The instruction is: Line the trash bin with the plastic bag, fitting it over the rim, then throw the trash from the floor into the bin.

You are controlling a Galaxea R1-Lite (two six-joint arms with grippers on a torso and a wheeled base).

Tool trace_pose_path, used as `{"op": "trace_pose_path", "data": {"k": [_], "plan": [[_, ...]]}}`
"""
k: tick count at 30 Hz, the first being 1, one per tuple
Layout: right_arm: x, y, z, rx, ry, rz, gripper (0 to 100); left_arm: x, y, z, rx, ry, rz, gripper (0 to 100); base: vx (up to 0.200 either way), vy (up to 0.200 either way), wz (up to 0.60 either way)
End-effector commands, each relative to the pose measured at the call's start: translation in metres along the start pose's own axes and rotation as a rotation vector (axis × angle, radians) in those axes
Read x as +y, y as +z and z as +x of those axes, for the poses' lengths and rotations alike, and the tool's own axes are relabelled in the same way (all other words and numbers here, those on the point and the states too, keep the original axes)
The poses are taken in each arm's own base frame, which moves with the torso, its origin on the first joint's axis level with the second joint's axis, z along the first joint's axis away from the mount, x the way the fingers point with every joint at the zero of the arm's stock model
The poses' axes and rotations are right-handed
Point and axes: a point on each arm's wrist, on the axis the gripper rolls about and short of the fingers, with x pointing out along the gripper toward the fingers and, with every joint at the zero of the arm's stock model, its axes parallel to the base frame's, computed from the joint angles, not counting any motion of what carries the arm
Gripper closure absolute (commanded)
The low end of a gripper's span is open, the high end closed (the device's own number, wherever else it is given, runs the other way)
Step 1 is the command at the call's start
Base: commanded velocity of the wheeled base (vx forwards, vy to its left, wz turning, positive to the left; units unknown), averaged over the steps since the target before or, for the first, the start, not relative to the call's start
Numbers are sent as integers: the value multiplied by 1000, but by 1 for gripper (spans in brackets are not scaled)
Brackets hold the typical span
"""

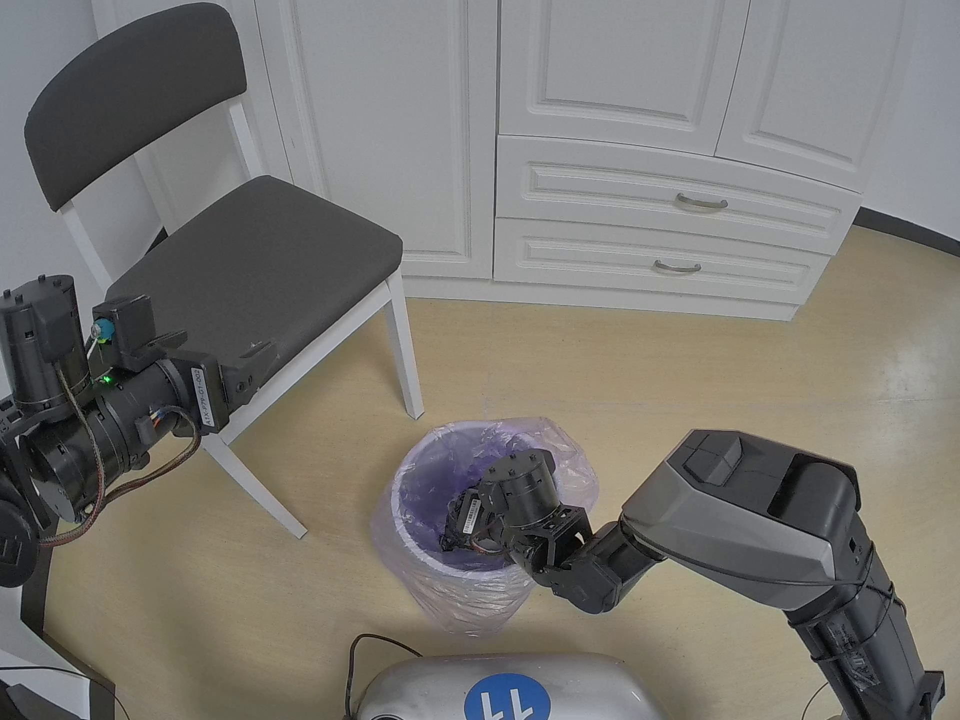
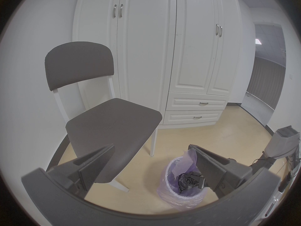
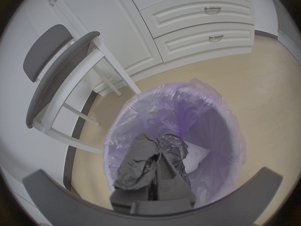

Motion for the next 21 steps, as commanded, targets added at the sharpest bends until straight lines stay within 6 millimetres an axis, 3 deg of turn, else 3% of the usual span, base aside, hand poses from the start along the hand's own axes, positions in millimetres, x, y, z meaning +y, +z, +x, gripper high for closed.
{"op": "trace_pose_path", "data": {"k": [1, 11, 21], "plan": [[0, 0, 3, -7, 4, 8, 100, 0, 0, 0, 1, 1, 0, 0, 0, 0, 0], [2, 1, 22, -169, 24, 62, 100, 0, 0, 0, 0, 1, 0, 0, 0, 0, 0], [1, 1, 27, -228, 60, 87, 100, 0, 1, 0, -14, 0, -2, 0, 0, 0, 0]]}}
